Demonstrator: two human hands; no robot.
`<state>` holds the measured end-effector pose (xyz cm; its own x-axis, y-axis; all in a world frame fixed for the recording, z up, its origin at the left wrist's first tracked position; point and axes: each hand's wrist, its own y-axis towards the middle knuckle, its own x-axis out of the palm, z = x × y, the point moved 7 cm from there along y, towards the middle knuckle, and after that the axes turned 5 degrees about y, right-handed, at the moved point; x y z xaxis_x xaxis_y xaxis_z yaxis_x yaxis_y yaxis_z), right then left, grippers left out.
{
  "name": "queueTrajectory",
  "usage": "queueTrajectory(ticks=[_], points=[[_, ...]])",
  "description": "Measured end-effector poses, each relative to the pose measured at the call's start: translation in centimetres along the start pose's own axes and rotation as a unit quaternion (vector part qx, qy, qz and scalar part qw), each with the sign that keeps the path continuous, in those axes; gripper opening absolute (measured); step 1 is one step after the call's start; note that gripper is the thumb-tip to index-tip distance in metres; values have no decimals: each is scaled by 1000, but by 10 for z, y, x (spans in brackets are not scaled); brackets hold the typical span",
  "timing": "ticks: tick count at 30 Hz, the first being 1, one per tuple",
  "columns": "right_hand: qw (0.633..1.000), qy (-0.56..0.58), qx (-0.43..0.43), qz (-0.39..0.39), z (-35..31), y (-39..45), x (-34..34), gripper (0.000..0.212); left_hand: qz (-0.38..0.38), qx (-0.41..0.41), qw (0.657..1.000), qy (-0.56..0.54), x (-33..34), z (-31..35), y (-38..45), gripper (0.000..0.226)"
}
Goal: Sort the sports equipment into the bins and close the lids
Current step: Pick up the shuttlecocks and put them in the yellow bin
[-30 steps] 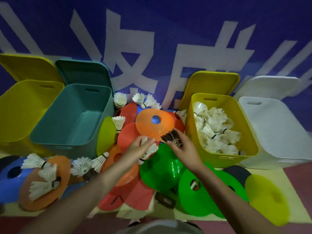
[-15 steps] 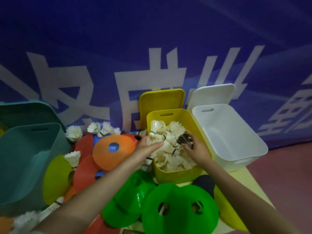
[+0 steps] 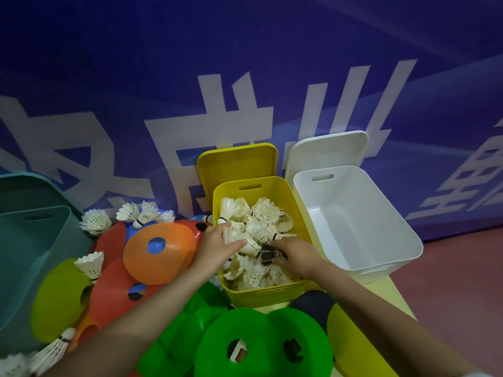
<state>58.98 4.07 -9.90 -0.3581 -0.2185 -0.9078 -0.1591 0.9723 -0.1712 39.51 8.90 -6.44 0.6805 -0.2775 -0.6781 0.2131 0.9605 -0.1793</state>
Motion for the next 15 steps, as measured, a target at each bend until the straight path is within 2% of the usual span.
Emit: queueTrajectory(ticks=[3,7,12,15], points=[[999,-36,-11,-11,4,0,1,38,17,23,998,57,4,10,6,78],[997,-64,-7,-33,8,1,6,26,-25,61,991,112,13,13,8,86],[997,-62,6,-35,11,1,8,15,-97,129,976,145,24,18,-12,74],[999,-27,2,-25,13,1,7,15,-147,166,950,219,36,14,-25,72]])
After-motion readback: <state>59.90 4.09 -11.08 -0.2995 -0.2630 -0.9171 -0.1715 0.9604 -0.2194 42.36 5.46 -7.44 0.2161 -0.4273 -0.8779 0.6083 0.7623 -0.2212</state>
